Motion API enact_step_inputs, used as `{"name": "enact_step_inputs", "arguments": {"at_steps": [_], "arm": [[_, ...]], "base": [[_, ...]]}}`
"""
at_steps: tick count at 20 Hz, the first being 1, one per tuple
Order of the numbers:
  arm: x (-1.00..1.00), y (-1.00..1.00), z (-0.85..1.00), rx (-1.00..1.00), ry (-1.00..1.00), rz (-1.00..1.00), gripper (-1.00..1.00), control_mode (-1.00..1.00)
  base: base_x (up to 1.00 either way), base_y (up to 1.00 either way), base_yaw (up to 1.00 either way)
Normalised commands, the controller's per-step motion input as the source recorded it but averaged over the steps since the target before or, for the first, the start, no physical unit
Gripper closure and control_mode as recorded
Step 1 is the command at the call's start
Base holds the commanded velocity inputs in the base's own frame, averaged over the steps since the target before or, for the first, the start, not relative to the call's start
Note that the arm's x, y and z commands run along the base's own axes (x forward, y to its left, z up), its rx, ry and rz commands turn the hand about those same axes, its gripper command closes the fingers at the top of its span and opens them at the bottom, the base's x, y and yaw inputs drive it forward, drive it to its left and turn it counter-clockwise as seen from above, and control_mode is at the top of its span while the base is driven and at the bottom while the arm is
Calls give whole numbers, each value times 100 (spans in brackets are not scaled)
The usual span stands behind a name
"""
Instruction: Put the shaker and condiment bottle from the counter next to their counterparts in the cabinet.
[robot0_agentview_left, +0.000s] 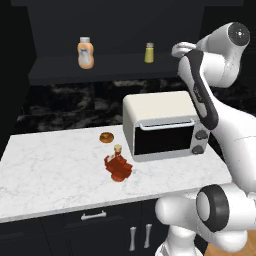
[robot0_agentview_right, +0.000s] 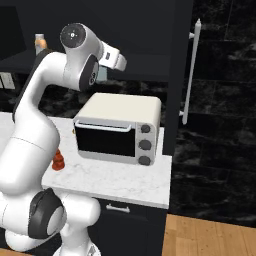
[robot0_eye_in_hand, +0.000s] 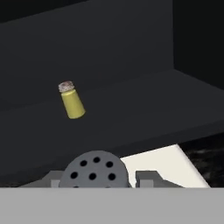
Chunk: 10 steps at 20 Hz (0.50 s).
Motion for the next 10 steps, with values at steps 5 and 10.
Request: {"name": "enact_step_inputs", "arguments": {"at_steps": [5, 10], "arm": [[74, 3, 14, 0, 0, 7, 100, -100], [12, 1, 0, -1, 4, 1, 100, -100]], "base": [[0, 0, 0], [0, 0, 0]]}}
